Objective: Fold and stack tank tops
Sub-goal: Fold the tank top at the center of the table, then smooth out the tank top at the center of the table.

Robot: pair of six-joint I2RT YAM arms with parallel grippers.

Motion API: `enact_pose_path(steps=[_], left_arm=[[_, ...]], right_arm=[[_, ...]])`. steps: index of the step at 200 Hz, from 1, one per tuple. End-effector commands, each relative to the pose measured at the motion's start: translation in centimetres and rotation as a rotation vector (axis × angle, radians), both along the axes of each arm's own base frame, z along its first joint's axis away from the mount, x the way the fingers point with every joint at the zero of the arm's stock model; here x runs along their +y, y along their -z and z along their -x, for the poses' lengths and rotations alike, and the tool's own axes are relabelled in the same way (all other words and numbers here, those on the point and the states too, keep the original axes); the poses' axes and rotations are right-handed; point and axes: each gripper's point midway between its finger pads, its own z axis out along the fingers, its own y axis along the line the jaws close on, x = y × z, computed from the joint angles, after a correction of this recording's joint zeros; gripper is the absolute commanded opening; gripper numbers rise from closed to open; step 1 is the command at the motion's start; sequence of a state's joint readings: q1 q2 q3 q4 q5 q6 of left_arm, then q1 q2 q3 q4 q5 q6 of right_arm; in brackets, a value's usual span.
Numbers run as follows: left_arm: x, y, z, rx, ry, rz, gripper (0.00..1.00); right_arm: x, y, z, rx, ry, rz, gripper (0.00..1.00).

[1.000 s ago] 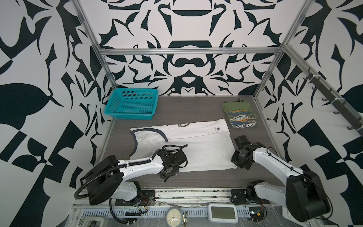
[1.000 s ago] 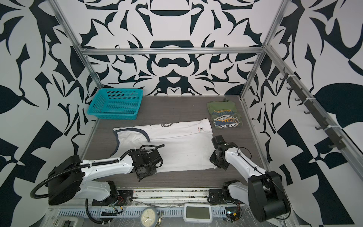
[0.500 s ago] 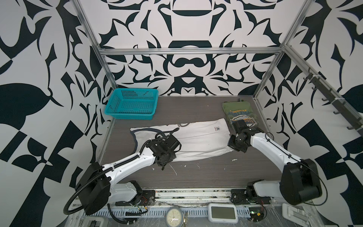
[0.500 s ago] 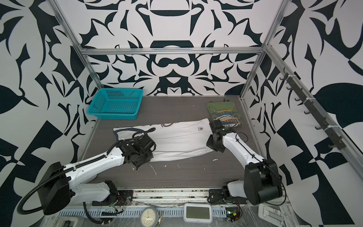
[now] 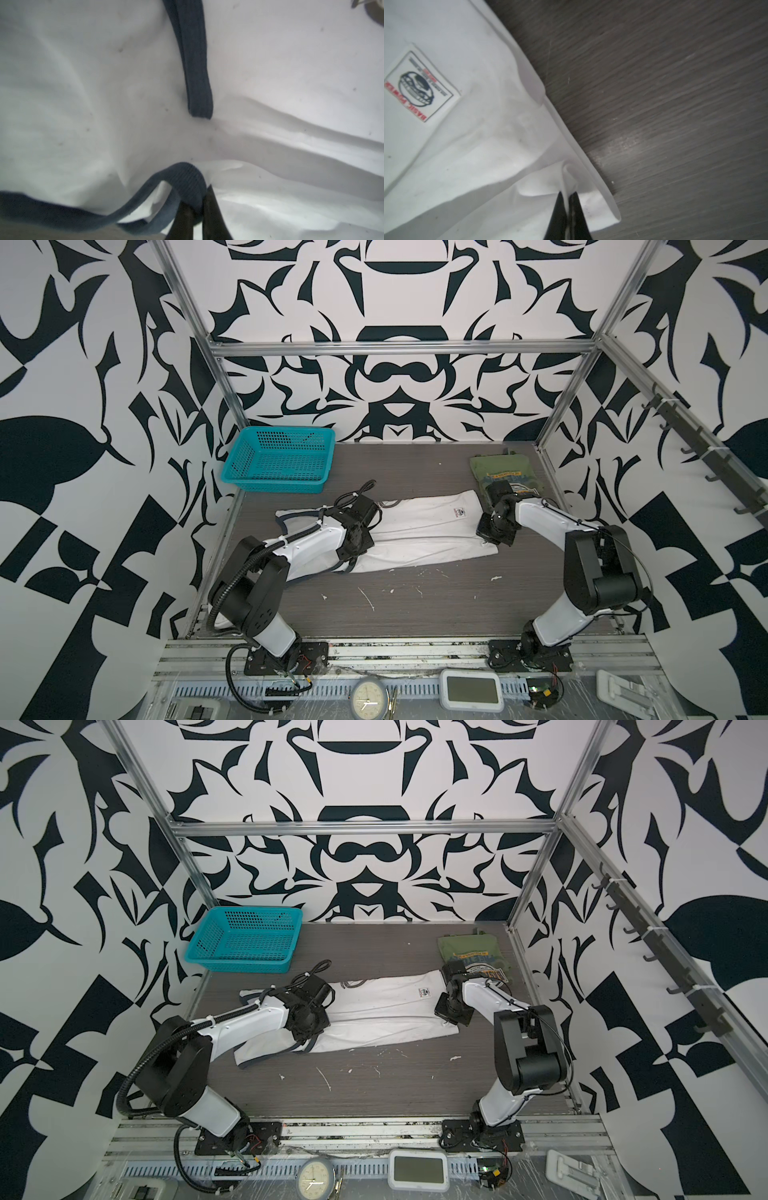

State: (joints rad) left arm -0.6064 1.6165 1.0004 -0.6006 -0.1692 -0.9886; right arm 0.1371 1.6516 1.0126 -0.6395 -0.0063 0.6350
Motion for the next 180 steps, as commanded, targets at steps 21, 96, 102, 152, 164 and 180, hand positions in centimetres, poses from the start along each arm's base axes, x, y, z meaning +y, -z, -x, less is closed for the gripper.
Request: enact_pose_path(steps=[21, 96, 102, 152, 164, 180], left_arm=[[-0.4, 1.6, -1.7, 0.036, 0.042, -0.007, 0.06], [2.3, 0.2, -3.3, -0.022, -0.001, -0.121, 0.37], [2.5, -0.5, -3.6, -0.043, -0.003, -0.135, 0.38], [0.5, -2.9, -1.4, -0.115, 0.073, -0.084, 0.47], [-0.4, -2.9, -0.5, -0.121, 0.098, -0.073, 0.50], [-1.1, -2.5, 0.4, -0.102, 0.106, -0.053, 0.50]], right_arm=[[-0.4, -1.2, -2.6, -0.077, -0.001, -0.012, 0.03], [-0.7, -2.8, -4.1, -0.095, -0.015, 0.019, 0.43], [-0.9, -3.3, -4.0, -0.107, -0.021, 0.033, 0.46], [3.8, -6.8, -1.5, -0.221, -0.184, 0.049, 0.53], [5.5, -6.9, -1.0, -0.226, -0.236, 0.039, 0.55], [7.0, -5.8, -0.3, -0.183, -0.253, -0.025, 0.55]])
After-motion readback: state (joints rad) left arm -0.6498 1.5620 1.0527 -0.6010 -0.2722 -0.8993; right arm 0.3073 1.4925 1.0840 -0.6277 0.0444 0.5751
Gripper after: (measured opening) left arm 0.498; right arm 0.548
